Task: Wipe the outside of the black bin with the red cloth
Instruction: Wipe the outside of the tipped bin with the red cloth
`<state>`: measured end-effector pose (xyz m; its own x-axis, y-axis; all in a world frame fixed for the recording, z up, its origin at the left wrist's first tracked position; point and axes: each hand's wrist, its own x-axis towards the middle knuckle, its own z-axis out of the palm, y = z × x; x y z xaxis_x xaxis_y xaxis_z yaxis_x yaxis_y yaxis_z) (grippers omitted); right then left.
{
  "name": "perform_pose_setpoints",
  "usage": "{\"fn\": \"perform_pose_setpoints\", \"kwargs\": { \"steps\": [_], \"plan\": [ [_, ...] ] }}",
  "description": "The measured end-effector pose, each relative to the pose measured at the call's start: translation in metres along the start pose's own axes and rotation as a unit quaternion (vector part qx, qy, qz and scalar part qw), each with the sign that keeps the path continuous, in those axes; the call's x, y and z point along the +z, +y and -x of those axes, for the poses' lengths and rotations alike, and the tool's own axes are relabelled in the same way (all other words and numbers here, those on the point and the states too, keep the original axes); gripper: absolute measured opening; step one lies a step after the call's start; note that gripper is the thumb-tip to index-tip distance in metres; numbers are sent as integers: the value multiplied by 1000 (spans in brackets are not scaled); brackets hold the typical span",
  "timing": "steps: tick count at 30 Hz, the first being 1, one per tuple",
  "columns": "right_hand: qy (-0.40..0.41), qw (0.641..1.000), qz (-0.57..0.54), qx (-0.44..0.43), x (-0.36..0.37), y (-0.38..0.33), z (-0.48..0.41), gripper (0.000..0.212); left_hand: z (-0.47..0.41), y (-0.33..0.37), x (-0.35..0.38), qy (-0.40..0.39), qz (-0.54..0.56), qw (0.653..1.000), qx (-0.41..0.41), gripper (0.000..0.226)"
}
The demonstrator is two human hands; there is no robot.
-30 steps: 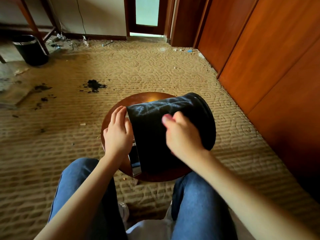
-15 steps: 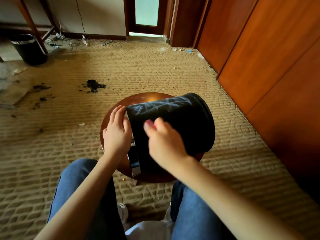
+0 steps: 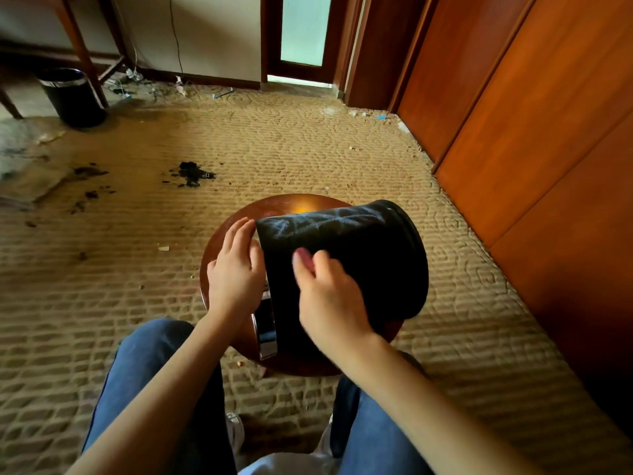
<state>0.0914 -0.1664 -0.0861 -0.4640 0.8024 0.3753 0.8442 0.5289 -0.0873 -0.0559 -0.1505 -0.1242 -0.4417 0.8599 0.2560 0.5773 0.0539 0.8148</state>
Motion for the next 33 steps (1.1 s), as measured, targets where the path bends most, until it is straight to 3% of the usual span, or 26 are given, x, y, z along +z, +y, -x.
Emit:
{"fn": "perform_pose_setpoints", "kwargs": {
  "steps": [2,3,7,9,11,16,17,19,21,23,26,30,33],
  "plan": [
    [-9,998,-23,-53,0,4,2,46,1,0,-1,-4,-6,1000,4,52],
    [-21,999,-35,-31,-7,18,-4,44,1,0,-1,-6,-9,1000,7,50],
    [-58,980,20,187,-24,103,-30,40,5,1,0,-6,-5,1000,-2,41],
    [-50,962,45,266,-32,111,-38,40,7,3,1,1,4,1000,0,42],
    [-47,971,65,226,-28,82,-34,41,8,3,1,6,11,1000,9,45],
    [-25,999,-15,-18,-12,3,4,47,8,1,-2,0,-6,1000,7,51],
    [-18,999,-27,-9,-16,15,1,41,8,1,-2,-2,-7,1000,12,48],
    [-45,993,-23,107,-23,60,-12,34,9,0,-1,-1,-11,1000,16,41],
    [-65,971,42,226,-32,112,-26,37,10,1,0,0,-13,1000,9,40],
    [-71,957,62,273,-37,124,-34,39,11,2,2,5,-7,1000,5,41],
    [-75,976,72,190,-26,74,-30,43,10,2,2,14,7,1000,2,40],
    [-67,998,-5,3,-13,-1,-1,51,9,0,1,12,-2,1000,13,41],
    [-71,996,-11,43,-19,27,-2,44,10,-1,-1,4,-10,1000,17,51]
  ]
}}
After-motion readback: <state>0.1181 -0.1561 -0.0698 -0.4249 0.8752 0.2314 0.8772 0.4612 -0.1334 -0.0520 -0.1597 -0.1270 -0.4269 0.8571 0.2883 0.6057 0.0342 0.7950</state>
